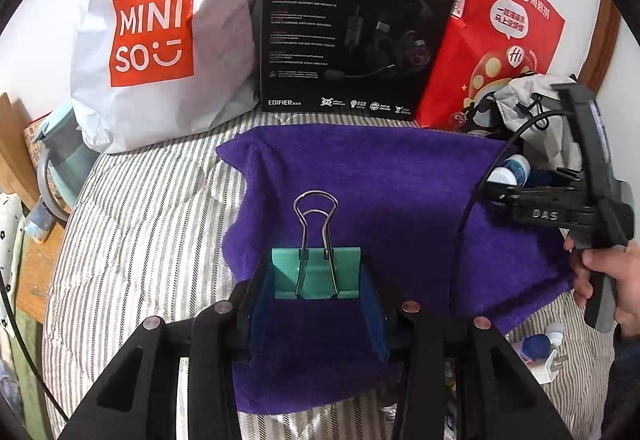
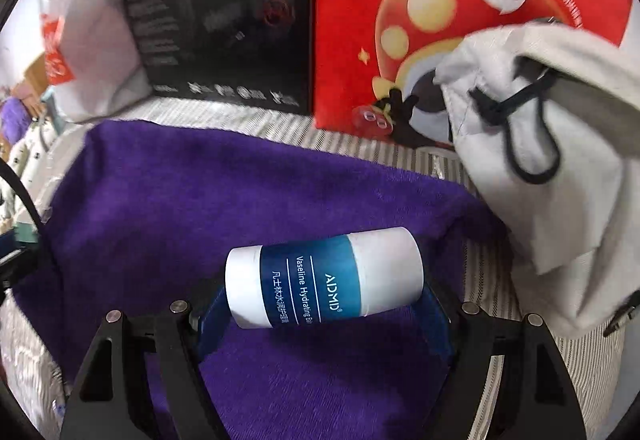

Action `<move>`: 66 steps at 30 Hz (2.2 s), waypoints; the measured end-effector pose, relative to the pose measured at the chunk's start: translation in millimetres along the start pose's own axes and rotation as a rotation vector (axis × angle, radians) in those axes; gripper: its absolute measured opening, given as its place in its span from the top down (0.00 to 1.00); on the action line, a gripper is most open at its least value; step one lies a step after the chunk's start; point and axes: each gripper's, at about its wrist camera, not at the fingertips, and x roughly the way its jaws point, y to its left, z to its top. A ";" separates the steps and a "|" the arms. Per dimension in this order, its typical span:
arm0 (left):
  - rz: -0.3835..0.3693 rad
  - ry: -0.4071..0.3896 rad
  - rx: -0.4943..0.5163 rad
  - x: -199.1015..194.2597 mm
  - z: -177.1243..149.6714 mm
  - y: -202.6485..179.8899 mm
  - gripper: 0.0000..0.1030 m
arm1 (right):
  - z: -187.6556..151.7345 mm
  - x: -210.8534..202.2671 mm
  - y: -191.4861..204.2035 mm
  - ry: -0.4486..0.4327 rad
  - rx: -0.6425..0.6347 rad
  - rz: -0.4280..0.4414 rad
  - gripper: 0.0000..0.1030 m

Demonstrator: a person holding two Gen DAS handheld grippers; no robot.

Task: Organize rigid objects
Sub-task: 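Carry the clip and tube onto the purple towel and open both grippers, then withdraw both grippers from the towel toward the remaining items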

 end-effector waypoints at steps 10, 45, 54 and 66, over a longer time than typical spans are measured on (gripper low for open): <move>-0.011 -0.005 -0.005 5.6 5.5 5.3 0.62 | -4.1 10.8 -3.9 0.066 -0.002 0.013 0.23; 0.050 0.120 0.096 52.6 -10.9 -30.3 0.40 | -140.3 -166.4 -27.5 -0.047 0.032 0.022 0.20; -0.009 0.061 -0.016 -20.2 -35.7 -24.5 0.19 | -171.3 -190.4 -33.7 -0.080 0.107 0.039 0.20; -0.068 0.129 -0.129 -24.6 -95.6 -26.9 0.17 | -204.5 -183.3 -28.9 -0.062 0.178 0.041 0.17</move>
